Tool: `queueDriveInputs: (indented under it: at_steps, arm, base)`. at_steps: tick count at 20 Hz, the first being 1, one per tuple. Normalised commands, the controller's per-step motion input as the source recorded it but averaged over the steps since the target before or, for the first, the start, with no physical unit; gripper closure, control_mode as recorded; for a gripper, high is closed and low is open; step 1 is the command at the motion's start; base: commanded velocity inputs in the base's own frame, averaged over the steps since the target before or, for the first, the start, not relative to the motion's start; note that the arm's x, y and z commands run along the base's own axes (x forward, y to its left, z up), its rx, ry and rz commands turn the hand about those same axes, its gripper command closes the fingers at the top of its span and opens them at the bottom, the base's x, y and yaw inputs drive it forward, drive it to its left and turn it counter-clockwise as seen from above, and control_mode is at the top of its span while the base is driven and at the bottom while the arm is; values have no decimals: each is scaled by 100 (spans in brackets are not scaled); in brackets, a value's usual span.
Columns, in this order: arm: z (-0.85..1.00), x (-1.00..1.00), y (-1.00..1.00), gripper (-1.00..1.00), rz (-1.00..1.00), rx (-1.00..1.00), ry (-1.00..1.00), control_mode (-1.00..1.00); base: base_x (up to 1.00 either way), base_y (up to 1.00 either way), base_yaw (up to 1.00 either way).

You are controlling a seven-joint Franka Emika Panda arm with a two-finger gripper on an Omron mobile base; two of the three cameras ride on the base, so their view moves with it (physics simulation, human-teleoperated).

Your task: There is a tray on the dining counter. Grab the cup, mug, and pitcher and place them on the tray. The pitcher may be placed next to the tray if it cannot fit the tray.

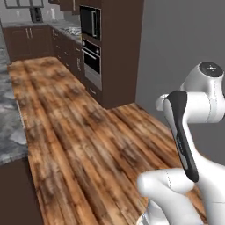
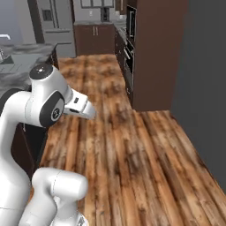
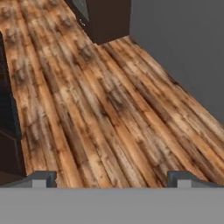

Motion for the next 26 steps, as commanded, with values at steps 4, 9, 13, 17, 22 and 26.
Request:
queueDriveInputs:
  at_steps: [4,9,13,17,22,26]
  arm:
    - [0,0,0,-100,0,0,0,100]
    - [0,0,0,-100,0,0,0,100]
    - [0,0,0,-100,0,0,0,100]
    - [0,0,0,-100,0,0,0,100]
    - [0,0,0,-100,0,0,0,100]
    - [0,0,0,-100,0,0,0,100]
  base:
    - [91,-100,47]
    - [100,-30,33]
    - [100,0,22]
    - [100,0,18]
    - [100,0,19]
    - [100,0,15]
